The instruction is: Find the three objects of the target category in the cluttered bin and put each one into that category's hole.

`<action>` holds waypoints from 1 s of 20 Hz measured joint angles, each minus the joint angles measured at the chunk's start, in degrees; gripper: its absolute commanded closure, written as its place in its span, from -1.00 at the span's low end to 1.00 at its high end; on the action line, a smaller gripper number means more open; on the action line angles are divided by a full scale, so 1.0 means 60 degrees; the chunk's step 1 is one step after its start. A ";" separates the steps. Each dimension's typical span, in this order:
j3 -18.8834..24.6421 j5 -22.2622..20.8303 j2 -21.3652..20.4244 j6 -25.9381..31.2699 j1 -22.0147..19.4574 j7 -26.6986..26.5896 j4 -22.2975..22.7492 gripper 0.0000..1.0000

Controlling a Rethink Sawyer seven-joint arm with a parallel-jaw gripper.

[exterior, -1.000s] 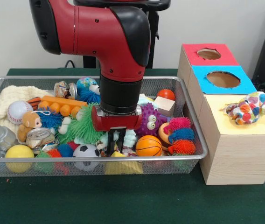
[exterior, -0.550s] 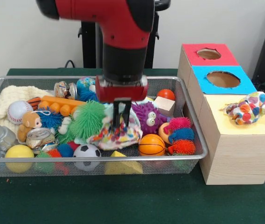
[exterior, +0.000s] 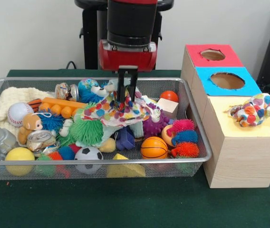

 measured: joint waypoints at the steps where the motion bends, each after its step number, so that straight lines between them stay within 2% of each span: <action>1: 0.0000 0.0028 -0.0044 0.0000 0.0003 0.0000 0.0012 1.00; 11: -0.0003 0.0892 -0.0584 0.0004 0.0184 0.0000 0.0644 1.00; 20: -0.0103 0.2122 -0.1391 0.0477 0.0925 0.0000 0.1258 1.00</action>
